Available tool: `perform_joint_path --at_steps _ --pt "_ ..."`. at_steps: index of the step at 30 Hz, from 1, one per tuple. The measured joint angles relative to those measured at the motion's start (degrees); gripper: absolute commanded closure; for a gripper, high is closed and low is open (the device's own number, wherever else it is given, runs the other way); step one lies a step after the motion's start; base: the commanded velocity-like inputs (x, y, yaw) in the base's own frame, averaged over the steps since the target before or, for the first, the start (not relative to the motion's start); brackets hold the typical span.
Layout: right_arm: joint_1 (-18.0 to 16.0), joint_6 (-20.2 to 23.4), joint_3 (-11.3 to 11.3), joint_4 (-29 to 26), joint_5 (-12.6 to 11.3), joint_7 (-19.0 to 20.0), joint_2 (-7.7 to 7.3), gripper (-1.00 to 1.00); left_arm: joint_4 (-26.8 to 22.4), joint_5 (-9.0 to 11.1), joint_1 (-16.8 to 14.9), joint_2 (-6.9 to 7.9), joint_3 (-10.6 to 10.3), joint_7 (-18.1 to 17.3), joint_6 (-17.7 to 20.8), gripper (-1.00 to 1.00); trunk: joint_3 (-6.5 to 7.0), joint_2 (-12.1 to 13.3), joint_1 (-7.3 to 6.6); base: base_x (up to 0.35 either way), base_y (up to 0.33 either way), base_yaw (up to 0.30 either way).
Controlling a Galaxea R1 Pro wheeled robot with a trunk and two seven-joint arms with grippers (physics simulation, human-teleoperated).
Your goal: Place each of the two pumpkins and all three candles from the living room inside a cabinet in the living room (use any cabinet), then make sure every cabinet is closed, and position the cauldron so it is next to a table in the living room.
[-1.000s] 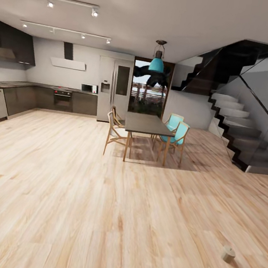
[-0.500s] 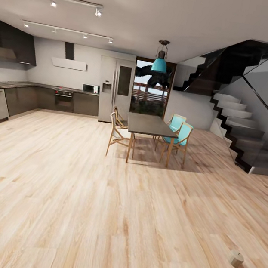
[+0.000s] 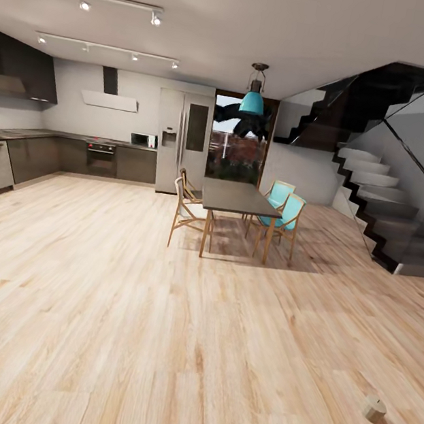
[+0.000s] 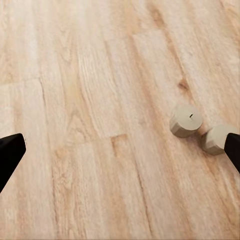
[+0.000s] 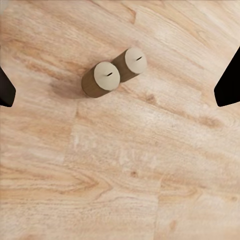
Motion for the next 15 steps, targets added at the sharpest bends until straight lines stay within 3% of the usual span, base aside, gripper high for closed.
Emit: perform_joint_path --at_steps 10,15 --pt "0.0 -0.1 0.9 -0.1 0.7 0.0 0.10 -1.00 -1.8 1.0 -1.6 -0.33 0.2 1.3 2.3 -1.00 -1.80 -4.0 2.20 0.000 0.000 0.000" --pt "0.0 -0.1 1.1 -0.2 0.9 0.1 0.18 -1.00 -5.2 1.5 -6.9 -0.40 0.4 8.2 7.4 -1.00 -2.69 -6.0 3.30 0.000 0.000 0.000"
